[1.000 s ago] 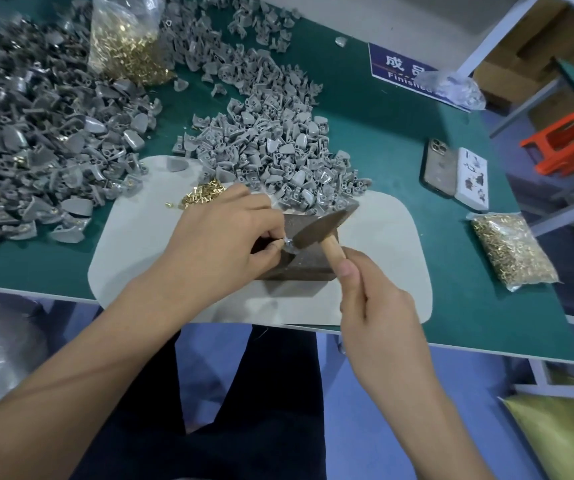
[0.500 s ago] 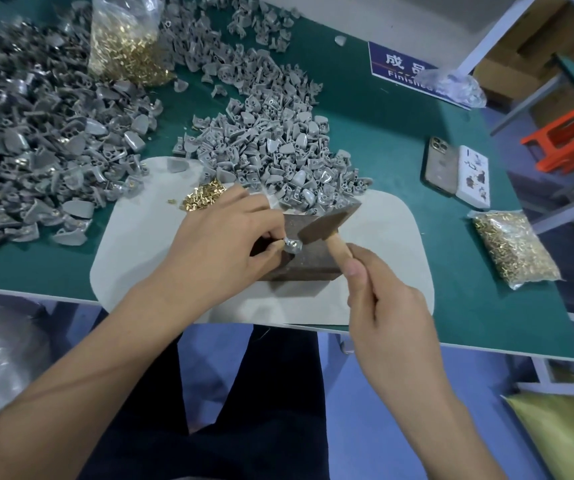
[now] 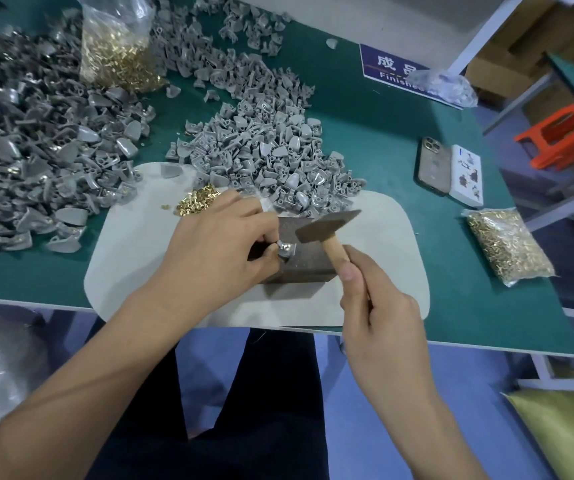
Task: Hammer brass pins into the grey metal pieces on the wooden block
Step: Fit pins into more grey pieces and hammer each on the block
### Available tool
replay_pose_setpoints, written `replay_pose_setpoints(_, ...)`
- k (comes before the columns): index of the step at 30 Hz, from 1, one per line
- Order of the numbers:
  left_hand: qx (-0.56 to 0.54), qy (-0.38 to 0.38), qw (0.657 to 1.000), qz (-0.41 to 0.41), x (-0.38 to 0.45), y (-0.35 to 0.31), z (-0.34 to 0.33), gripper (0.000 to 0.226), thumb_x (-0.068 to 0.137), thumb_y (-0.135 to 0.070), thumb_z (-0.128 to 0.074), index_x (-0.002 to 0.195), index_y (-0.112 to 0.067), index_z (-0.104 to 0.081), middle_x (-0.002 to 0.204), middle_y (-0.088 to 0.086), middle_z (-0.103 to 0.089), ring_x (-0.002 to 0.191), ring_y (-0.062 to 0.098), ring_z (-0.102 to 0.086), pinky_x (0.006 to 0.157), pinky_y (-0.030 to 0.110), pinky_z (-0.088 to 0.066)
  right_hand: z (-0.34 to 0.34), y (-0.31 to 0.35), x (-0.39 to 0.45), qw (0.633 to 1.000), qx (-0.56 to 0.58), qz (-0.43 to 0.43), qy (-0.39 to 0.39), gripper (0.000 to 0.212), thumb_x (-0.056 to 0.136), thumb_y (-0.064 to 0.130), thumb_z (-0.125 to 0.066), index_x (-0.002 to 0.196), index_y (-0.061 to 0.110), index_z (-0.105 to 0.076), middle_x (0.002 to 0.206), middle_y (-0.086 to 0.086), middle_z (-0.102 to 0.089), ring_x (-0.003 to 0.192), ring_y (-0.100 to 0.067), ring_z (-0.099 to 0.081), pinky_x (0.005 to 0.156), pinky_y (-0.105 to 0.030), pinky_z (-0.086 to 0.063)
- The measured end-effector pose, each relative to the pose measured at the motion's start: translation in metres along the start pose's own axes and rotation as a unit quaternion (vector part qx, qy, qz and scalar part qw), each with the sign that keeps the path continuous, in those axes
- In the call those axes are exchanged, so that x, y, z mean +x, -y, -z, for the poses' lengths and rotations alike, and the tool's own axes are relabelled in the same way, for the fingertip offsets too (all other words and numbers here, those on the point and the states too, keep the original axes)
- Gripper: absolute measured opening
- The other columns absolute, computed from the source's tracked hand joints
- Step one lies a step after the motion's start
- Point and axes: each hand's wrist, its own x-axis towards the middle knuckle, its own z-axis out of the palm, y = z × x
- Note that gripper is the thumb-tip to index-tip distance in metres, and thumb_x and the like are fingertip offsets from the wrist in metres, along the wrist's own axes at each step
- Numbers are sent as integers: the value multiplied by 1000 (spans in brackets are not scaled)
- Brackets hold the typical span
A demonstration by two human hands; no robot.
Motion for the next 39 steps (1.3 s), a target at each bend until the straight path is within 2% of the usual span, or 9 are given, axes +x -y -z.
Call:
replay_pose_setpoints(5, 5, 8, 1000, -15, 1, 0, -2, 15, 75, -35, -68, 75, -27, -56, 79, -12, -51, 87, 16, -49, 53, 25, -31, 1, -2, -3, 1000, -8, -6, 12, 47, 103, 60, -22, 131, 46, -56, 61, 19, -50, 52, -16, -45, 52, -37, -41)
replay_pose_setpoints(10, -2, 10, 1000, -8, 0, 1, -3, 12, 76, -34, -67, 75, -28, -56, 80, -12, -52, 88, 14, -48, 52, 26, -36, 3, -5, 2, 999, 21, -12, 36, 48, 102, 64, -24, 133, 49, -57, 60, 22, -51, 55, -12, -42, 54, -33, -38)
replay_pose_setpoints(13, -21, 3, 1000, 10, -2, -1, -3, 8, 76, -34, -64, 75, -29, -58, 78, -13, -53, 87, 11, -47, 53, 24, -30, 10, -24, 10, 997, 0, -53, -58, 37, 102, 60, -34, 133, 57, -53, 85, 26, -66, 73, -7, -57, 63, -32, -45)
replay_pose_setpoints(16, -68, -14, 996, 58, -6, -5, -2, 8, 76, -35, -65, 74, -30, -59, 78, -14, -55, 87, 10, -47, 55, 26, -35, 7, -47, 17, 983, -99, -112, -110, 37, 106, 40, -43, 141, 45, -52, 109, 7, -64, 95, -23, -59, 69, -35, -35)
replay_pose_setpoints(20, -126, -50, 983, 123, -19, -8, -1, 9, 78, -36, -65, 76, -32, -56, 80, -15, -54, 88, 8, -48, 59, 28, -40, 0, -61, 18, 972, -157, -159, -67, 39, 104, 28, -51, 140, 43, -56, 103, -3, -61, 96, -33, -56, 66, -37, -36)
replay_pose_setpoints(25, -73, -99, 971, 206, -36, 28, 19, 10, 80, -37, -66, 78, -34, -56, 83, -16, -56, 89, 7, -46, 60, 30, -35, -12, -35, 29, 979, -153, -53, -122, 20, 98, 22, -64, 113, 25, -77, 113, -9, -66, 106, -37, -50, 89, -46, -41)
replay_pose_setpoints(29, 6, -137, 953, 272, -46, 78, 45, 6, 85, -30, -65, 80, -26, -65, 85, -9, -63, 93, 22, -53, 70, 37, -44, -28, 11, 43, 983, -17, 95, -158, 20, 100, 24, -57, 99, 19, -77, 94, 4, -67, 93, -22, -53, 84, -37, -45)
replay_pose_setpoints(32, 59, -121, 937, 322, -52, 110, 59, 13, 88, -32, -63, 86, -22, -70, 88, -2, -68, 97, 33, -57, 83, 44, -48, -53, 48, 54, 981, 16, 157, -109, 16, 99, 22, -62, 99, 18, -77, 94, 4, -68, 94, -22, -55, 87, -30, -42)
replay_pose_setpoints(39, 88, -104, 931, 339, -57, 117, 53, 11, 88, -34, -65, 86, -23, -68, 90, -1, -64, 101, 31, -50, 98, 47, -34, -116, 111, 88, 982, -59, 170, 61, 12, 96, 31, -67, 99, 27, -78, 99, 5, -70, 102, -25, -55, 94, -41, -41)
